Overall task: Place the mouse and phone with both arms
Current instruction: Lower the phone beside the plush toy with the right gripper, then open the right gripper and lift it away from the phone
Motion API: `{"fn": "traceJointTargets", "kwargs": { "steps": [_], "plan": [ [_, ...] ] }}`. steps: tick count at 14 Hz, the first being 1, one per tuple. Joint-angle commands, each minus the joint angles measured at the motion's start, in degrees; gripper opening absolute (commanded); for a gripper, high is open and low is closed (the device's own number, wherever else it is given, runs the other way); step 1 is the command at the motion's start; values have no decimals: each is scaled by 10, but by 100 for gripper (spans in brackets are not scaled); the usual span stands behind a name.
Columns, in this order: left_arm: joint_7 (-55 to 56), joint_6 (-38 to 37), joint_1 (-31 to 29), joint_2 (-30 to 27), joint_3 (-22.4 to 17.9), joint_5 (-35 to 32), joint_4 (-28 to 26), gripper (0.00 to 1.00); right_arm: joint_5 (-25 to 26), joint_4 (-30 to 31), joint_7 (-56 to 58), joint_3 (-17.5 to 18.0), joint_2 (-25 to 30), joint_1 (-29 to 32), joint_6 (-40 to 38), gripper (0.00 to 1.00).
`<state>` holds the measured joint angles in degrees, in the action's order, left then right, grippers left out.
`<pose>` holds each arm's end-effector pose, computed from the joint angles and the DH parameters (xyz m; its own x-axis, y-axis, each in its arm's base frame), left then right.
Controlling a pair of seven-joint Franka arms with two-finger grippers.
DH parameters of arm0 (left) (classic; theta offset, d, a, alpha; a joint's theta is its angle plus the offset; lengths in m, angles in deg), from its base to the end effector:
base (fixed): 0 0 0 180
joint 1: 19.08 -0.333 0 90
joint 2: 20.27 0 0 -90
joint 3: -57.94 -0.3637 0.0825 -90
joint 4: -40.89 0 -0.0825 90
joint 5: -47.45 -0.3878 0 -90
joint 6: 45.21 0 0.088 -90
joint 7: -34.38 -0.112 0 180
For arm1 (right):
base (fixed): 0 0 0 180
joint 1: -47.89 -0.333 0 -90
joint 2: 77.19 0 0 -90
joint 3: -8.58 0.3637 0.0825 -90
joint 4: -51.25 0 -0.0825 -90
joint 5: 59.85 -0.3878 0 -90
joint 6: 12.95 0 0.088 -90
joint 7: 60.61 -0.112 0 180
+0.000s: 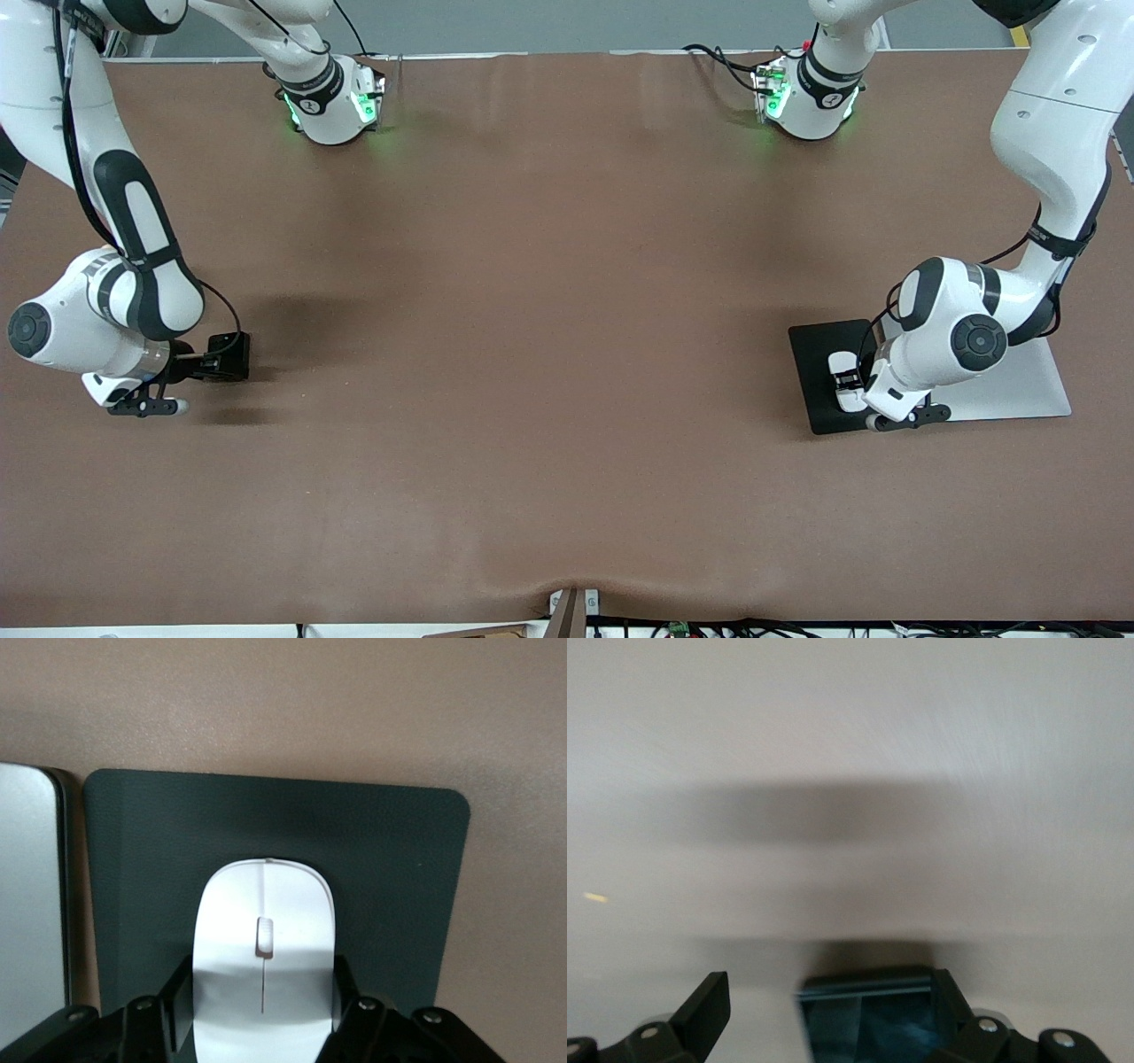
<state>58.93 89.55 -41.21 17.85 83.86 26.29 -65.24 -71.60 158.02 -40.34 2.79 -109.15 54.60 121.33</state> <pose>0.6597 -0.0130 0.2135 0.9838 0.1611 -0.0783 0.1617 -0.9868 0.0022 0.6461 -0.1339 0.2440 0.9990 0.0025 -0.0440 -0.0021 -0.9946 -0.1039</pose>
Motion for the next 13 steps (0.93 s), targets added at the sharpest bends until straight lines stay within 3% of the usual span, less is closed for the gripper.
{"fn": "traceJointTargets", "kwargs": {
  "steps": [1,5,6,7,13],
  "plan": [
    [-12,8,-2,4,2,-14,0,61,6,4,-47,-4,65,-35,-39,100],
    [-19,8,-2,5,2,-14,0,67,43,-32,-102,-3,128,-45,-144,100],
    [-18,8,-2,5,2,-13,1,78,44,-52,-111,-3,136,-45,-187,100],
    [-17,8,-1,5,2,-13,2,97,48,-74,-122,-3,143,-45,-228,100],
    [-8,3,1,-6,8,-13,11,100,80,-200,-146,1,181,-50,-408,100]
  ]
}}
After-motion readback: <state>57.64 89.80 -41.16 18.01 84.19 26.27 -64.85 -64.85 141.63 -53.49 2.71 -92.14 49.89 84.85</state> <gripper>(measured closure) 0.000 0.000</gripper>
